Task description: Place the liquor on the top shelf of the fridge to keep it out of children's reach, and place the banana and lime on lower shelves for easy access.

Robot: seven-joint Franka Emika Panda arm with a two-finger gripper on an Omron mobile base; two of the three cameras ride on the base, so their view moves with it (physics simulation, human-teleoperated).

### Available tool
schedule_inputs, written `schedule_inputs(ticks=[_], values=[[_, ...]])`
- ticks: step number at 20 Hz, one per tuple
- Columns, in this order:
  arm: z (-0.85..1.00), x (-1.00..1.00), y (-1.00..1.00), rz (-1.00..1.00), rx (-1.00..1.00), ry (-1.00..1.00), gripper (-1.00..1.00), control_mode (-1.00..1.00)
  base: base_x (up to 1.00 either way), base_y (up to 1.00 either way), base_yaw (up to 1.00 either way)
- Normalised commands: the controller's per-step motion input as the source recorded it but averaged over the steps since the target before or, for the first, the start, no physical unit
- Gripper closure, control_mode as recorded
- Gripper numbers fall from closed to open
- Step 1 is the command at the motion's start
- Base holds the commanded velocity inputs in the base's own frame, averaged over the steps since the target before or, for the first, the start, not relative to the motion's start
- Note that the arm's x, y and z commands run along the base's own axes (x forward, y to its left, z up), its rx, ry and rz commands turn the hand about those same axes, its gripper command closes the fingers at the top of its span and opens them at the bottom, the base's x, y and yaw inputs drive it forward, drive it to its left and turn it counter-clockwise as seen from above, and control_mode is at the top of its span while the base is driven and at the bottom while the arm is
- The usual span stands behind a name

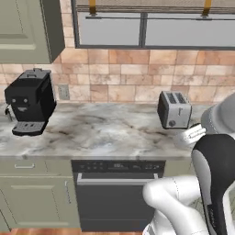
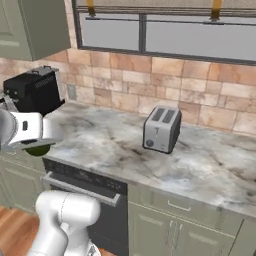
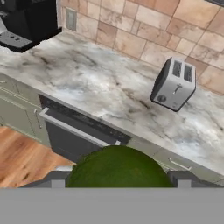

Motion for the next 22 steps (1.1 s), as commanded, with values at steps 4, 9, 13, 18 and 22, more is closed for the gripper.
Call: schedule_inputs(ticks=[4,9,13,18,22], values=[[0.00,0.00,0.00,0.00,0.00,0.00,1.00,1.00,-0.70,0.03,0.45],[0.00,0.00,0.00,0.00,0.00,0.00,1.00,1.00,-0.25,0.06,0.64],[0.00,0.00,0.00,0.00,0.00,0.00,1.00,1.00,-0.36,0.00,0.64],[0.00,0.00,0.00,0.00,0.00,0.00,1.00,1.00,-0.68,0.00,0.62],[0.00,0.00,0.00,0.00,0.00,0.00,1.00,1.00,-0.76,0.00,0.60]])
